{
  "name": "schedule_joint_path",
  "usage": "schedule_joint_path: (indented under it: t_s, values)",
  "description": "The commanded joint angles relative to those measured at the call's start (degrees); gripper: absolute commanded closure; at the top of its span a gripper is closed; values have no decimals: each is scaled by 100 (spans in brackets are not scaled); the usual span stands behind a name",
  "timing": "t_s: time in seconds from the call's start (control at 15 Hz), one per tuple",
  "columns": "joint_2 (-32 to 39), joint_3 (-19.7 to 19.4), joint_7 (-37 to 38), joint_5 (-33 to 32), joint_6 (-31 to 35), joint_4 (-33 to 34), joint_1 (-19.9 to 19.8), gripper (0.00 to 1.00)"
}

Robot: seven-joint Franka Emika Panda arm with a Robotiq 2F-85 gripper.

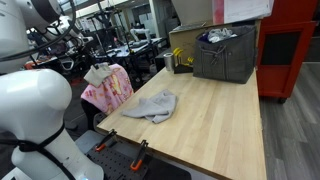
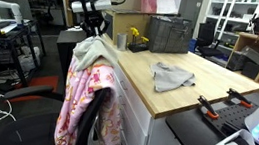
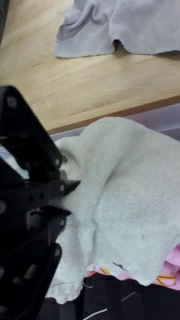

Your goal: Put the white towel on the counter.

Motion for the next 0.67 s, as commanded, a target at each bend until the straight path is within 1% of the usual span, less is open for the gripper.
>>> schedule_joint_path:
  t_s: [0.0,0.13,0.4,0.47,0.53,0.6]
  values:
    - [-659,232,56,254,29,-891,21,93]
    - [-768,369,56,351,40,-1090,32,100]
    - [-914,508,113,395,60,-1394,59,100]
    - [-922,506,131,374,105,-1450,58,74]
    - [-944,502,106,337,181,-1516,46,73]
    - [-955,478,59,276,277,-1569,23,67]
